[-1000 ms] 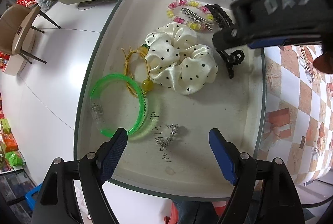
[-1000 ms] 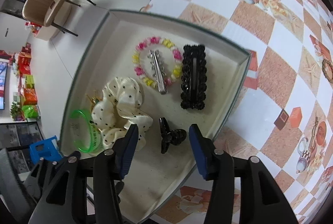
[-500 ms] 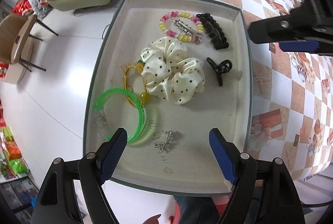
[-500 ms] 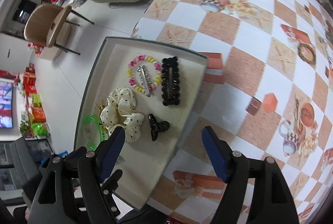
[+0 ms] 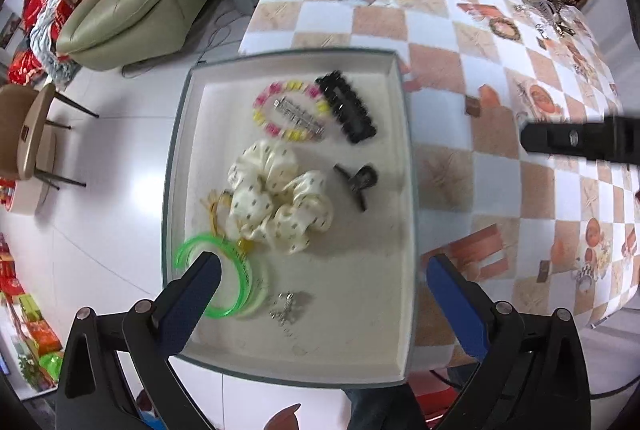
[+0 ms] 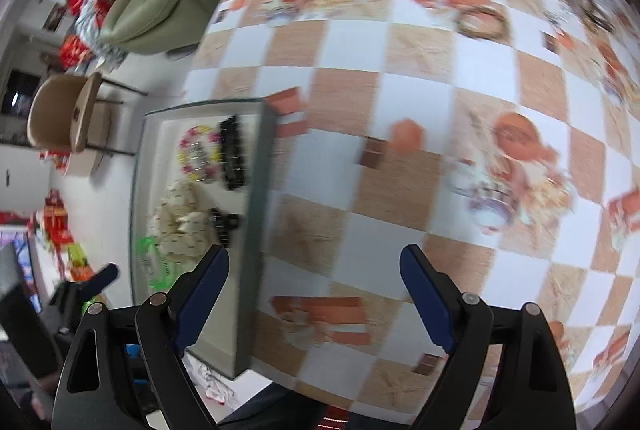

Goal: Organize jewelry
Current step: 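Move both tools back over the table toward remaining items, then grasp the braided brown bracelet with left tool while right tool grasps beige hair clip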

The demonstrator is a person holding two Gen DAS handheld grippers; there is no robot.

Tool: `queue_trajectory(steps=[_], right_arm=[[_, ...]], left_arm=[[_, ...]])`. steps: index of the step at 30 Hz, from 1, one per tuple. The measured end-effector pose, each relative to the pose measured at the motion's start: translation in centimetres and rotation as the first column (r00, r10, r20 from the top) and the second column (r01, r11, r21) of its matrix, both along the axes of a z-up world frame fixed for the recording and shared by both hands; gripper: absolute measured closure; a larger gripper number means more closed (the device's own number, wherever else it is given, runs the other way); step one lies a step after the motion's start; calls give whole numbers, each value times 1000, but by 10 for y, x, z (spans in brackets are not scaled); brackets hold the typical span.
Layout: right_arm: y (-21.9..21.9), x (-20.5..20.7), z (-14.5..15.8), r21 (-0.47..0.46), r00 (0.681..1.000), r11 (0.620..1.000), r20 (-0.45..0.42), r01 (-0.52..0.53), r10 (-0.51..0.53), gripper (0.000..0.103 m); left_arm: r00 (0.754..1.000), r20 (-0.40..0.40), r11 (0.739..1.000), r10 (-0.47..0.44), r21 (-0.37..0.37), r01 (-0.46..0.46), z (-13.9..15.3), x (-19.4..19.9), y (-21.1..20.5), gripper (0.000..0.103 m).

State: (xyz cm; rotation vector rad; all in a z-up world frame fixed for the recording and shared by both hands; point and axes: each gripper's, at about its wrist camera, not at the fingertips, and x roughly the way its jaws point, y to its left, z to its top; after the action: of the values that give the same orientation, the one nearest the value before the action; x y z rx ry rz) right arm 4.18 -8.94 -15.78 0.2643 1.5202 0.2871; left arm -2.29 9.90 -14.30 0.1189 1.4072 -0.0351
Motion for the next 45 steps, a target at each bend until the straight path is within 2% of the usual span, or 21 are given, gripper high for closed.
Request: queue_trajectory(steps=[7,15,21,26,34,40,45], right_arm=[[-53,-6,-8,-87,998,994,-5,63,-64,14],[-99,-2,-29,-141,989,980,-19,139,-143,14],[-105,9,-39,-163,990,977,16,139,-138,14],[-104,20,-43,-172,991,978,67,122,-112,15],[-98,34,-53,-174,990,982,127,76,-54,39],[-91,37,-61,-184,983,982,184,50,-15,43],[-77,38,-70,-211,974,977,222,8,40,44]], left_arm=[[999,30,999,-41,-5,41,7,28,-30,0],[996,32,994,-87,-69,89,12,77,-79,0],[994,65,994,-92,-60,96,4,126,-114,0],[992,60,991,-115,-65,119,-18,163,-140,0],[983,36,976,-182,-119,185,-61,208,-182,0],[974,45,959,-222,-167,227,-83,231,-209,0],[957,71,943,-281,-163,289,-93,243,-233,0]])
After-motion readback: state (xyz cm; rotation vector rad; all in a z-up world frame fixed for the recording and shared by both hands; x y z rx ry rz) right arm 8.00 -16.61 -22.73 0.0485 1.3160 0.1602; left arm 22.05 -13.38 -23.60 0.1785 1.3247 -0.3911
